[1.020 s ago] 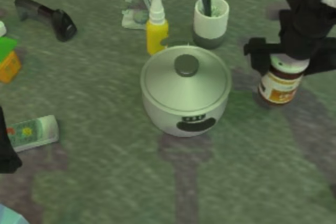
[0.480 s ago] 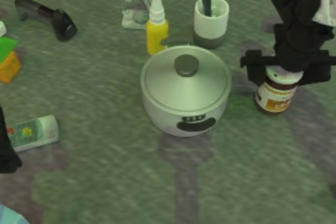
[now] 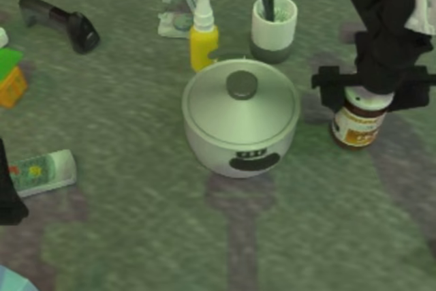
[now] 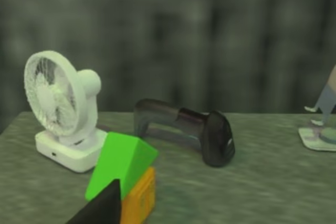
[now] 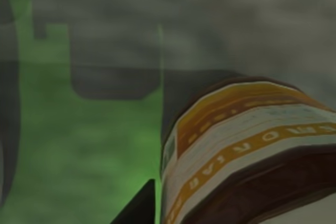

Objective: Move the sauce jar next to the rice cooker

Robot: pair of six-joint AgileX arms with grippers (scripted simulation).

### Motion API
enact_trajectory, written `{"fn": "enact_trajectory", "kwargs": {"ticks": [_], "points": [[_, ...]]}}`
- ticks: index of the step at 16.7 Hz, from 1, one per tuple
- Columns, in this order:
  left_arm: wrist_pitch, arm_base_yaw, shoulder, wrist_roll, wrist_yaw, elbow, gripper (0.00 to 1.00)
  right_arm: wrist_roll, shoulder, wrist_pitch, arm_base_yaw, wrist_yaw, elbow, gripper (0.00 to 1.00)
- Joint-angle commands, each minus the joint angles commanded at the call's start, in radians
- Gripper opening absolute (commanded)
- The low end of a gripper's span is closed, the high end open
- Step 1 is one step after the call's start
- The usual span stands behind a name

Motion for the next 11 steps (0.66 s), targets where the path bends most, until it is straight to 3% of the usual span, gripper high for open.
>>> {"fn": "enact_trajectory", "kwargs": {"ticks": [5,11], "points": [[0.0,0.0,0.0,0.0,0.0,0.0,1.0,0.0,0.0,0.0,0.0,0.0,0.0,0.98],[0.0,0.0,0.0,0.0,0.0,0.0,1.0,0.0,0.0,0.0,0.0,0.0,0.0,1.0]]}}
